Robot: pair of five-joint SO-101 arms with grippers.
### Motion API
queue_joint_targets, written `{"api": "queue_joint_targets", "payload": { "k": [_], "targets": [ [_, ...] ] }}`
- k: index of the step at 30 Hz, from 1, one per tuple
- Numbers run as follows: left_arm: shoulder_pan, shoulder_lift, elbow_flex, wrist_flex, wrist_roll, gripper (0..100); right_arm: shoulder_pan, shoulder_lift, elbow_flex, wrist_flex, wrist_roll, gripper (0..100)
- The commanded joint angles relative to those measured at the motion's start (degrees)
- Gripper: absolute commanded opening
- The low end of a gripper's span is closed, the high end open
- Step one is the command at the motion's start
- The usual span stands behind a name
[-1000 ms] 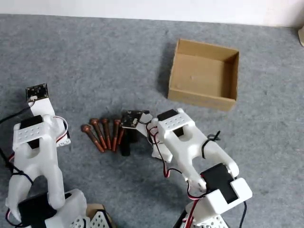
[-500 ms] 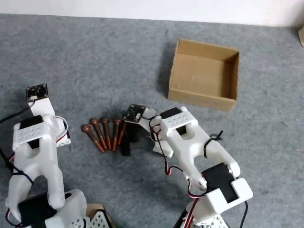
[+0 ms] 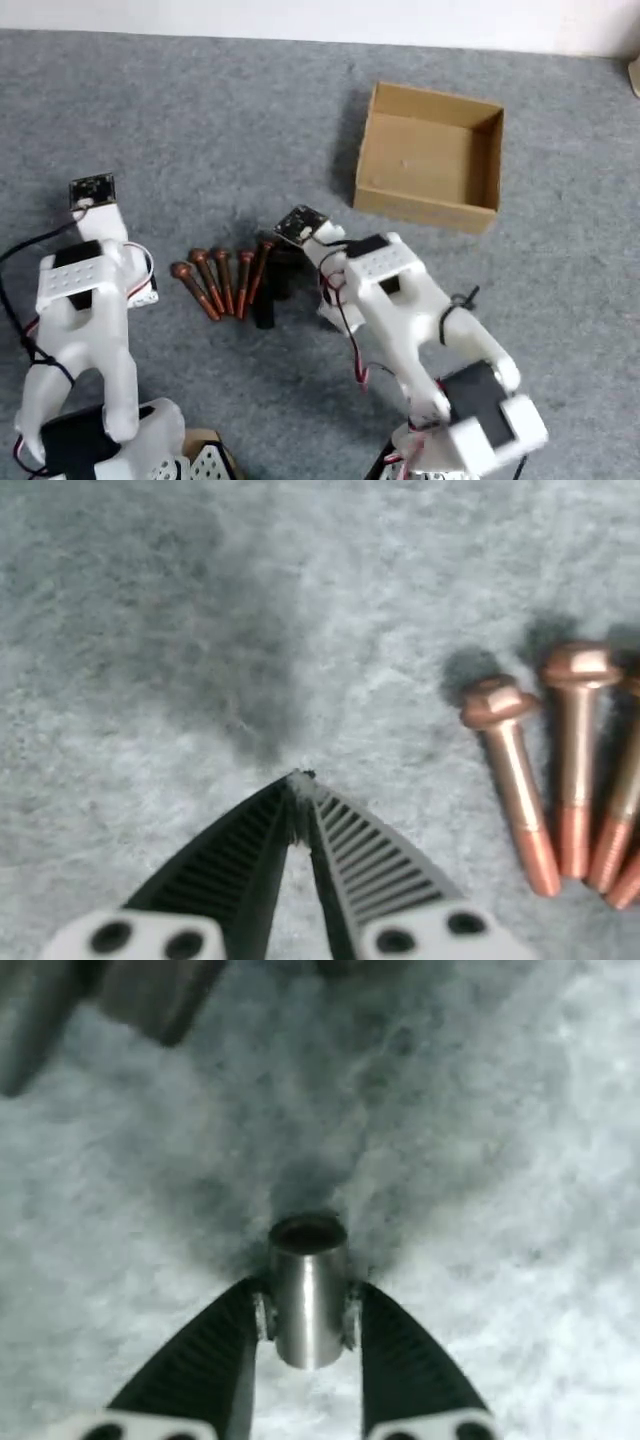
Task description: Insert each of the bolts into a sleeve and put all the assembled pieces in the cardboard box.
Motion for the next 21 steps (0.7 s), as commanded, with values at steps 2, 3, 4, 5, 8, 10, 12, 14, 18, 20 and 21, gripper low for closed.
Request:
{"api": "queue_joint_targets", "payload": {
  "k": [2,3,4,5,8,10,12,14,18,20,21],
  "targets": [
    [6.55,-1.54,-0.22,-0.7,0.18,1,0.13,-21.67,7.25,0.66,-6.51,0.5],
    [7.25,-1.54,-0.22,-0.7,0.35,1,0.13,-25.98,10.42,0.48,-7.38,0.5],
    [7.78,-1.45,-0.22,-0.7,1.49,3,0.13,-30.37,13.76,0.31,-8.0,0.5],
    [8.04,-1.45,-0.13,-0.7,3.96,4,0.13,-34.68,17.36,0.22,-8.35,0.5],
    [8.13,-1.45,-0.22,-0.53,13.19,10,0.22,-47.16,26.24,0.22,-8.62,0.5],
    [9.27,-1.45,-0.22,-0.44,17.41,13,0.22,-54.46,30.99,0.4,-8.7,0.5],
    [12.18,-1.45,1.01,-0.88,18.99,14,1.27,-60.88,34.59,0.48,-8.7,0.5],
    [16.92,-1.45,2.86,-3.87,19.34,15,3.3,-65.36,37.05,0.22,-8.53,0.5],
    [18.68,-1.54,9.36,-15.21,22.68,15,4.09,-68.09,39.25,-0.57,-8.44,0.5],
    [17.71,-1.54,10.86,-18.81,27.34,15,4.18,-67.3,39.6,-1.89,-8.35,0.5],
    [17.19,-1.54,11.12,-19.43,28.84,15,4.26,-66.51,39.69,-2.33,-8.35,0.5]
  ]
}}
